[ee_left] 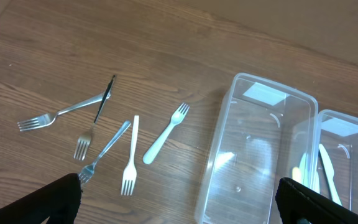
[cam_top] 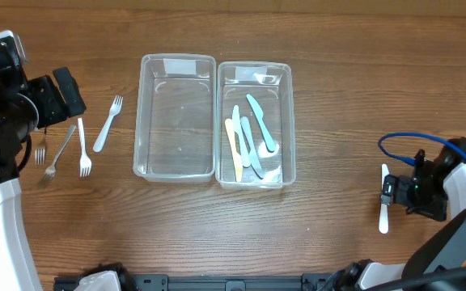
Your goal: Pack container
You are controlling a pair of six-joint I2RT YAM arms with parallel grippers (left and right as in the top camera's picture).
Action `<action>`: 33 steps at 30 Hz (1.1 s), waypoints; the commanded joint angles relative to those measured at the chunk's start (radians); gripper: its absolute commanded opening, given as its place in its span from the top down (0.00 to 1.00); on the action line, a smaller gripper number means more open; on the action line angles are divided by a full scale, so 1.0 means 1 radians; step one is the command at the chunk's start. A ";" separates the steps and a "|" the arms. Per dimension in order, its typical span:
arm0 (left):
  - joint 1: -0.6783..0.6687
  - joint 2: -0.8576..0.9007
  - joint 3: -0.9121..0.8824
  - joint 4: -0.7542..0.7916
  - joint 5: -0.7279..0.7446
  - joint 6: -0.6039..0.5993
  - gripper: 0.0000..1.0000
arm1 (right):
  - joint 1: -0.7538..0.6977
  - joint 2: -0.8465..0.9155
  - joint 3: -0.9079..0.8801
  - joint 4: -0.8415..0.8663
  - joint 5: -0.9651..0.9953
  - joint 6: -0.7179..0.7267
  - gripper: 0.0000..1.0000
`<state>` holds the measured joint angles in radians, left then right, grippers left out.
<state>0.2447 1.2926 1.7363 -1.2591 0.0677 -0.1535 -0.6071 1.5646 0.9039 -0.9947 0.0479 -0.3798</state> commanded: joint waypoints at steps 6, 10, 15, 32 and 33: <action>0.008 0.002 0.014 0.003 -0.027 0.019 0.00 | 0.121 0.061 -0.027 -0.001 -0.027 -0.047 0.01; 0.008 0.002 0.014 0.003 -0.027 0.019 0.00 | 0.160 0.134 -0.027 0.013 -0.027 -0.011 0.01; 0.008 0.002 0.014 -0.002 -0.027 0.019 0.00 | 0.170 0.160 -0.026 0.019 -0.023 -0.005 0.00; 0.008 0.002 0.014 -0.001 -0.027 0.019 0.00 | 0.169 0.160 -0.026 0.015 -0.049 -0.006 0.44; 0.008 0.002 0.014 -0.001 -0.027 0.019 0.00 | 0.169 0.160 -0.026 0.015 -0.049 -0.005 0.42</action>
<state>0.2447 1.2926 1.7363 -1.2613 0.0486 -0.1535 -0.4435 1.6936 0.8883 -0.9871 0.0540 -0.3801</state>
